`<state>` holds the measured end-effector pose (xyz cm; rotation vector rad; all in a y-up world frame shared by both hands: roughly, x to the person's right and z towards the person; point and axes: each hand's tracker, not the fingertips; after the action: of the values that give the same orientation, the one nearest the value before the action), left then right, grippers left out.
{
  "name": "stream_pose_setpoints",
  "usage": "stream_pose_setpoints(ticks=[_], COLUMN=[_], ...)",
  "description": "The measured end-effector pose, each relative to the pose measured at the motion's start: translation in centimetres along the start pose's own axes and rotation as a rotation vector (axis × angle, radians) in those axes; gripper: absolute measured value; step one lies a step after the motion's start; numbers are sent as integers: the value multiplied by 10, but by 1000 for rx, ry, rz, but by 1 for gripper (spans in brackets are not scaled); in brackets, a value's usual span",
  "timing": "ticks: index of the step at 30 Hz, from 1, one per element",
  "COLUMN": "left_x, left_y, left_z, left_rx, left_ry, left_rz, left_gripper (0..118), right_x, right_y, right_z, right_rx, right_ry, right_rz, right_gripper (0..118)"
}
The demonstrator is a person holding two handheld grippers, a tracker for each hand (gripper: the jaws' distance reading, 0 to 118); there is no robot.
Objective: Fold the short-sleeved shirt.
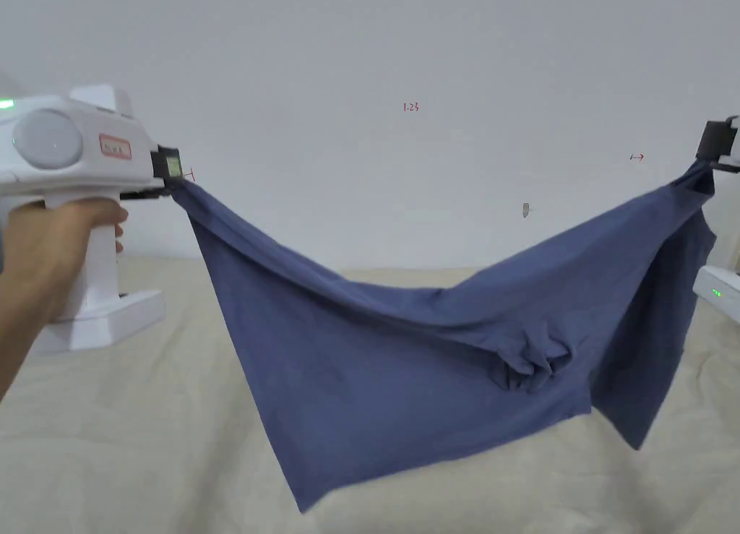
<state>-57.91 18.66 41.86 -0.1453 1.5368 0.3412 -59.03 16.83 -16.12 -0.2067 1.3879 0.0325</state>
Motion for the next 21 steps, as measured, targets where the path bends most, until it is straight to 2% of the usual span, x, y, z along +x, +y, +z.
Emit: stream_pose_setpoints(ticks=[4, 8, 13, 21], left_x=[-2, -9, -18, -35], left_y=[25, 18, -26, -143], left_z=[-15, -20, -35, -46], left_rx=[58, 76, -17, -195], left_ry=[45, 44, 33, 28], left_rz=[-16, 2, 31, 82], left_gripper=[0, 0, 0, 0], right_x=[-4, -4, -4, 0], right_y=[11, -5, -57, -159], right_z=[-11, -14, -12, 6], right_rx=[26, 14, -73, -230], right_ry=[-3, -2, 3, 25], right_rz=[-29, -21, -2, -7], right_gripper=[1, 1, 1, 1])
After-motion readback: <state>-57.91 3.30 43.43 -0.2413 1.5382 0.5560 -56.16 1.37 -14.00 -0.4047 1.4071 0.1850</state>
